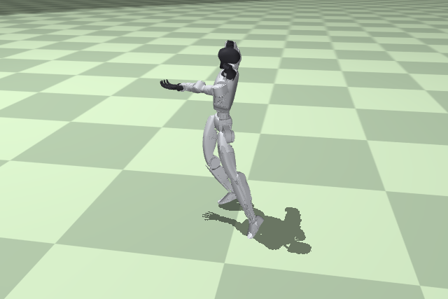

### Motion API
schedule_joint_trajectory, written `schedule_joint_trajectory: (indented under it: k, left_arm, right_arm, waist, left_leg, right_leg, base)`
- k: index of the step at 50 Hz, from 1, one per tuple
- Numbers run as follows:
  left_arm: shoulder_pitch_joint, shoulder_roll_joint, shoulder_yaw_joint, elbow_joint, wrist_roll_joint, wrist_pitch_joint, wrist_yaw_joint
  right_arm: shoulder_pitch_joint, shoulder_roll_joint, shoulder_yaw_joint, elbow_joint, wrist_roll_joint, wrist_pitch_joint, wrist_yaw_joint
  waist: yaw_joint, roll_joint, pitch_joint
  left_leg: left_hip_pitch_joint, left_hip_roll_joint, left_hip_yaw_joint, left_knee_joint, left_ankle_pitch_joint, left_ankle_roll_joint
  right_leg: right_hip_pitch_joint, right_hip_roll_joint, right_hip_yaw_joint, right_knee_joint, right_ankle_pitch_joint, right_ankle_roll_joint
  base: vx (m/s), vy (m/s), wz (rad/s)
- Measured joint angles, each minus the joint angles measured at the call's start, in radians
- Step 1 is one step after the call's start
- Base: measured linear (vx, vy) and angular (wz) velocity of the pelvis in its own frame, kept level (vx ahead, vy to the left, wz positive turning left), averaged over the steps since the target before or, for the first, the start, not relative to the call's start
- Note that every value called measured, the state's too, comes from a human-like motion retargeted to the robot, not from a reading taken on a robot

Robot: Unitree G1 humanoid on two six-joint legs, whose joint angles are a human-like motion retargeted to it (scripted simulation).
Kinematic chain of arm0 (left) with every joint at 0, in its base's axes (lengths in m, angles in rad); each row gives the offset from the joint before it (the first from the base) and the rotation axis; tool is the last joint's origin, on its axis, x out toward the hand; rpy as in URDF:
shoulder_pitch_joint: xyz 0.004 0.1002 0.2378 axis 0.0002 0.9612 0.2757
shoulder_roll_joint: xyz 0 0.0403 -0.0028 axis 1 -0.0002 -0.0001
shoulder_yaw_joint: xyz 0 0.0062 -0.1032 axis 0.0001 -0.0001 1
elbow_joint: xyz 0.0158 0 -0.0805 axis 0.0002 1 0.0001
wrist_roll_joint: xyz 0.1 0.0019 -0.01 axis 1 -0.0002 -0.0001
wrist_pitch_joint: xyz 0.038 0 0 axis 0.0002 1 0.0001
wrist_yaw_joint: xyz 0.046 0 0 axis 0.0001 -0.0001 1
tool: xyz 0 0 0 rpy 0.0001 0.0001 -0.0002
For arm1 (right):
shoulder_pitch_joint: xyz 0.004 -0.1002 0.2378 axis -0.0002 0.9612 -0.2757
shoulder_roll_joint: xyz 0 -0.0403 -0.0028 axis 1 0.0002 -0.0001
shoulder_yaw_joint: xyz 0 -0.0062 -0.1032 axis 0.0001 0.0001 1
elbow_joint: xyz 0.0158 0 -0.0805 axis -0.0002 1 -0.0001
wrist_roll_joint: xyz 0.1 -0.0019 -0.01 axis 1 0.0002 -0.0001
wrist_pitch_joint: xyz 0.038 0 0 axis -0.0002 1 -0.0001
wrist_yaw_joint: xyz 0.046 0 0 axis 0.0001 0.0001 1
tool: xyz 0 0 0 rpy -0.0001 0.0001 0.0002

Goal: Dance

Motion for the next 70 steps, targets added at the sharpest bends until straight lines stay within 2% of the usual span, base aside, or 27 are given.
schedule_joint_trajectory:
  k: [7,15,20,25,29,32,34,35,38,41,43,47,50,53,55,60,62,66,68,70]
  left_arm:
    - [0.027,-0.024,-0.112,0.066,0.142,0.07,-0.04]
    - [0.025,-0.072,-0.14,0.087,0.152,0.167,-0.101]
    - [0.007,-0.084,-0.149,0.084,0.143,0.213,-0.129]
    - [-0.015,-0.071,-0.18,0.084,0.138,0.287,-0.169]
    - [-0.038,-0.028,-0.237,0.083,0.154,0.402,-0.226]
    - [-0.054,0.011,-0.28,0.063,0.184,0.51,-0.316]
    - [-0.064,0.039,-0.3,0.041,0.219,0.593,-0.408]
    - [-0.068,0.056,-0.311,0.028,0.244,0.637,-0.465]
    - [-0.065,0.121,-0.35,-0.011,0.34,0.725,-0.656]
    - [-0.08,0.193,-0.361,-0.056,0.435,0.763,-0.835]
    - [-0.097,0.249,-0.36,-0.076,0.508,0.764,-0.934]
    - [-0.119,0.37,-0.345,-0.101,0.633,0.732,-1.057]
    - [-0.097,0.496,-0.317,-0.116,0.676,0.719,-1.11]
    - [-0.041,0.64,-0.278,-0.137,0.642,0.73,-1.101]
    - [0.008,0.742,-0.253,-0.154,0.602,0.732,-1.075]
    - [0.156,0.969,-0.164,-0.192,0.495,0.701,-0.952]
    - [0.218,1.052,-0.101,-0.195,0.437,0.678,-0.9]
    - [0.332,1.168,0.114,-0.197,0.314,0.586,-0.785]
    - [0.391,1.193,0.253,-0.2,0.24,0.52,-0.731]
    - [0.447,1.2,0.4,-0.208,0.155,0.452,-0.686]
  right_arm:
    - [0.051,-0.067,0.014,-0.033,0.023,-0.062,0.162]
    - [0.115,-0.12,-0.016,-0.028,0.003,-0.107,0.279]
    - [0.165,-0.14,-0.043,-0.032,0.012,-0.109,0.299]
    - [0.191,-0.136,-0.089,-0.045,0.014,-0.118,0.325]
    - [0.183,-0.11,-0.125,-0.053,0.006,-0.125,0.355]
    - [0.161,-0.067,-0.14,-0.053,-0.016,-0.129,0.363]
    - [0.139,-0.022,-0.146,-0.051,-0.019,-0.123,0.377]
    - [0.127,0.005,-0.145,-0.05,-0.012,-0.111,0.393]
    - [0.086,0.107,-0.133,-0.039,0.111,-0.055,0.586]
    - [0.036,0.183,-0.116,-0.001,0.262,-0.018,0.787]
    - [0.011,0.215,-0.092,0.044,0.366,0.003,0.895]
    - [-0.031,0.252,-0.042,0.18,0.525,0.019,1.059]
    - [-0.062,0.266,-0.024,0.312,0.614,0.005,1.177]
    - [-0.088,0.281,-0.015,0.453,0.686,0.006,1.238]
    - [-0.103,0.284,-0.02,0.556,0.748,0.007,1.254]
    - [-0.117,0.299,-0.078,0.802,0.982,0.016,1.312]
    - [-0.136,0.313,-0.104,0.901,1.08,0.019,1.341]
    - [-0.188,0.345,-0.158,1.094,1.279,0.012,1.39]
    - [-0.208,0.356,-0.191,1.192,1.379,0.014,1.398]
    - [-0.218,0.367,-0.233,1.292,1.473,0.029,1.404]
  waist:
    - [-0.008,0.002,-0.005]
    - [0.006,0.009,-0.018]
    - [0.013,0.021,-0.019]
    - [0.027,0.034,-0.023]
    - [0.047,0.05,-0.024]
    - [0.068,0.069,-0.026]
    - [0.08,0.075,-0.035]
    - [0.089,0.078,-0.037]
    - [0.161,0.098,-0.04]
    - [0.212,0.105,-0.041]
    - [0.25,0.115,-0.041]
    - [0.356,0.154,-0.054]
    - [0.44,0.184,-0.065]
    - [0.495,0.203,-0.067]
    - [0.53,0.216,-0.059]
    - [0.6,0.236,-0.017]
    - [0.624,0.243,0.004]
    - [0.668,0.253,0.03]
    - [0.685,0.26,0.042]
    - [0.696,0.276,0.054]
  left_leg:
    - [0.009,-0.006,0.017,-0.014,0.009,-0.015]
    - [0.004,-0.023,0.026,-0.023,0.033,-0.018]
    - [0.01,-0.047,0.037,-0.033,0.037,-0.013]
    - [0.023,-0.09,0.056,-0.052,0.045,-0.045]
    - [0.03,-0.15,0.07,-0.074,0.044,-0.092]
    - [0.022,-0.215,0.075,-0.097,0.007,-0.173]
    - [-0.013,-0.31,0.054,-0.106,-0.033,-0.202]
    - [-0.034,-0.361,0.035,-0.105,-0.041,-0.202]
    - [-0.025,-0.356,0.104,-0.103,-0.031,-0.2]
    - [-0.055,-0.407,0.094,-0.078,-0.013,-0.13]
    - [-0.074,-0.44,0.058,-0.064,-0.012,-0.12]
    - [-0.098,-0.497,-0.031,-0.045,-0.058,-0.15]
    - [-0.115,-0.535,-0.083,-0.025,-0.121,-0.178]
    - [-0.129,-0.585,-0.139,-0.003,-0.185,-0.167]
    - [-0.134,-0.615,-0.154,0.017,-0.239,-0.149]
    - [-0.14,-0.692,-0.114,0.068,-0.347,-0.016]
    - [-0.145,-0.725,-0.141,0.082,-0.381,0.011]
    - [-0.167,-0.784,-0.172,0.094,-0.433,0.06]
    - [-0.18,-0.81,-0.173,0.102,-0.457,0.096]
    - [-0.199,-0.817,-0.177,0.121,-0.478,0.107]
  right_leg:
    - [0.0,-0.004,0.002,-0.005,0.0,0.008]
    - [0.004,-0.026,0.006,-0.028,0.014,0.008]
    - [0.011,-0.048,0.013,-0.051,0.028,0.014]
    - [0.028,-0.084,0.017,-0.1,0.057,0.021]
    - [0.048,-0.118,0.02,-0.171,0.103,0.024]
    - [0.067,-0.149,0.016,-0.248,0.151,0.025]
    - [0.065,-0.211,0.01,-0.292,0.186,0.043]
    - [0.065,-0.243,0.007,-0.313,0.204,0.054]
    - [0.119,-0.235,-0.009,-0.434,0.27,0.038]
    - [0.151,-0.294,-0.025,-0.516,0.315,0.064]
    - [0.16,-0.335,-0.04,-0.549,0.334,0.083]
    - [0.15,-0.394,-0.043,-0.584,0.366,0.121]
    - [0.13,-0.427,-0.025,-0.592,0.394,0.137]
    - [0.122,-0.467,-0.018,-0.596,0.432,0.149]
    - [0.122,-0.492,-0.014,-0.598,0.467,0.151]
    - [0.143,-0.563,-0.017,-0.605,0.583,0.148]
    - [0.138,-0.585,-0.019,-0.599,0.627,0.132]
    - [0.095,-0.624,-0.022,-0.572,0.705,0.089]
    - [0.072,-0.642,-0.044,-0.554,0.732,0.052]
    - [0.05,-0.653,-0.085,-0.53,0.747,0.003]
  base:
    - [-0.07,0.03,-0.02]
    - [-0.03,0.02,-0.01]
    - [0.0,0.09,-0.01]
    - [0.05,0.11,-0.01]
    - [0.08,0.16,-0.01]
    - [0.1,0.25,0.11]
    - [0.1,0.46,0.33]
    - [0.15,0.37,0.16]
    - [0.2,0.13,-0.3]
    - [0.19,0.32,-0.03]
    - [0.23,0.46,0.1]
    - [0.29,0.56,-0.07]
    - [0.23,0.53,-0.23]
    - [0.24,0.5,-0.01]
    - [0.26,0.48,0.05]
    - [0.25,0.45,0.22]
    - [0.18,0.4,0.08]
    - [0.11,0.34,-0.13]
    - [0.13,0.39,-0.12]
    - [0.09,0.34,-0.06]
